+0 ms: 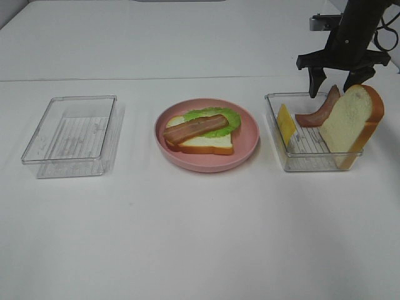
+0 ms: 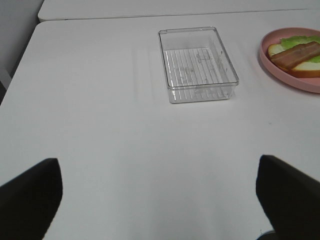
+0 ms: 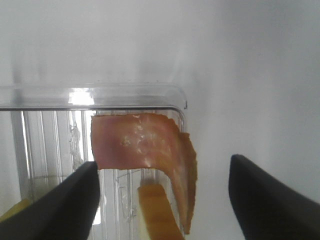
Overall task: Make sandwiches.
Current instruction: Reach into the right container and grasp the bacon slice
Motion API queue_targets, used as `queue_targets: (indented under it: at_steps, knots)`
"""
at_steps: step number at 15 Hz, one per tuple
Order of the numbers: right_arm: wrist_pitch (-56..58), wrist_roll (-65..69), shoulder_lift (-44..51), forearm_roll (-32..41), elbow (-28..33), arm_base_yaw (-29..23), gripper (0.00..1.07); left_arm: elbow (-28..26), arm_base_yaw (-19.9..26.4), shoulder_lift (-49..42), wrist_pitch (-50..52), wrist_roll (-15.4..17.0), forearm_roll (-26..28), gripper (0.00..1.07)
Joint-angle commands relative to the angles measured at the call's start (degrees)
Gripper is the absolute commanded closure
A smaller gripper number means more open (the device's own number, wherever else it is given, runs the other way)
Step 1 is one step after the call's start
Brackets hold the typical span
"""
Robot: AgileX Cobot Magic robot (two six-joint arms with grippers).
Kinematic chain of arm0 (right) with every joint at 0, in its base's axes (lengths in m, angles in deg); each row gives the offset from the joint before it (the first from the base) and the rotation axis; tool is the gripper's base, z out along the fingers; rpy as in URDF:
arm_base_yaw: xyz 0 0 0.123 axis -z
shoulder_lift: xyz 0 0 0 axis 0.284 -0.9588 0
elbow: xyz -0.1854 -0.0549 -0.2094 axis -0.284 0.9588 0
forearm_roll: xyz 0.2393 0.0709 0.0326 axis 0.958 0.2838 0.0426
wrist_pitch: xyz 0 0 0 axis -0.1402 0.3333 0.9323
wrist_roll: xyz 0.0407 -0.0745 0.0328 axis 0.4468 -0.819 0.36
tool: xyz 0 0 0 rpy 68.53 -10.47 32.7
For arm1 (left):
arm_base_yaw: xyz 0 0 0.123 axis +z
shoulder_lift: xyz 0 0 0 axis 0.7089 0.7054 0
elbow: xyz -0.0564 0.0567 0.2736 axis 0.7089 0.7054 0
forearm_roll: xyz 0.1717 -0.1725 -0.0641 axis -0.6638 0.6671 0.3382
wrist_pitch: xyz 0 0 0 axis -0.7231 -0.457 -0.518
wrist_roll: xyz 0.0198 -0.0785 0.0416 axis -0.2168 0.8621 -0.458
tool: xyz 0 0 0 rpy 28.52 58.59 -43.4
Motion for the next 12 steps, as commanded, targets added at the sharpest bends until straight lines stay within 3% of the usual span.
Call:
queue_targets:
  at_steps: [1, 5, 12]
  knots:
    - [6.7, -0.6, -0.2, -0.2, -0.3, 0.2, 0.38, 0.1, -0.3, -1.2, 0.3, 0.0, 0.1, 0.09]
    - [6.8, -0.2, -0.2, -0.2, -0.3, 0.2, 0.49, 0.1, -0.3, -1.2, 0.3, 0.0, 0.1, 0.09]
    - [6.9, -0.1, -0.2, -0.4, -0.2, 0.2, 0.5, 0.1, -0.3, -1.2, 0.3, 0.0, 0.1, 0.09]
